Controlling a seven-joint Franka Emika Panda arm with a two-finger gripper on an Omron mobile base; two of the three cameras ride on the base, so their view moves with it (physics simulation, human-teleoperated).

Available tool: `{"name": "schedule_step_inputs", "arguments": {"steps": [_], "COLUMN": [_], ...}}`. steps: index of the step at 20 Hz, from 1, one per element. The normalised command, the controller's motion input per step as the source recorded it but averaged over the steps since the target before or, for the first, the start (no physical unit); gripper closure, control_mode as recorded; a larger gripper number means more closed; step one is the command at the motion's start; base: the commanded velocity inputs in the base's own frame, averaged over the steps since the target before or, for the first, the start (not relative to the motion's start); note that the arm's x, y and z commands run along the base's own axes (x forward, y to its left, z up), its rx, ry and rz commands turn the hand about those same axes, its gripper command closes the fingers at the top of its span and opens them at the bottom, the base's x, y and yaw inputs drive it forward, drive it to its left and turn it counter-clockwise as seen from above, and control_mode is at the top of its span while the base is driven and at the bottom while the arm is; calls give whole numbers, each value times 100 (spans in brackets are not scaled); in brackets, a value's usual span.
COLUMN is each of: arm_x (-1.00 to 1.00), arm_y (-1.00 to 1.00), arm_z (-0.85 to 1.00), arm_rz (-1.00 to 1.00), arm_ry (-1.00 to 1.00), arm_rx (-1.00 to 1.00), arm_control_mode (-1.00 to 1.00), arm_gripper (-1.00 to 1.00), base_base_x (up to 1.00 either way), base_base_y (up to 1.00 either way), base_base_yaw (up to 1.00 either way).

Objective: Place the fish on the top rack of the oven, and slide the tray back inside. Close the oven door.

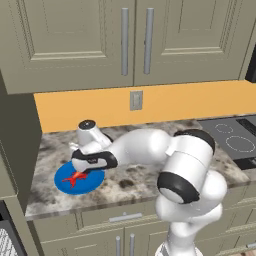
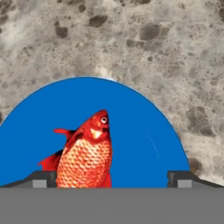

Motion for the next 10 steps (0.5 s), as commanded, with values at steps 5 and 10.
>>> {"name": "schedule_step_inputs", "arguments": {"steps": [5, 10], "arm_x": [15, 6], "arm_y": [16, 3], "arm_z": [-9, -11], "arm_rz": [0, 0], "arm_ry": [0, 0], "arm_rx": [-3, -3], "arm_control_mode": [-100, -100], "arm_gripper": [-100, -100], "base_base_x": [0, 0], "base_base_y": [0, 0], "base_base_yaw": [0, 0]}}
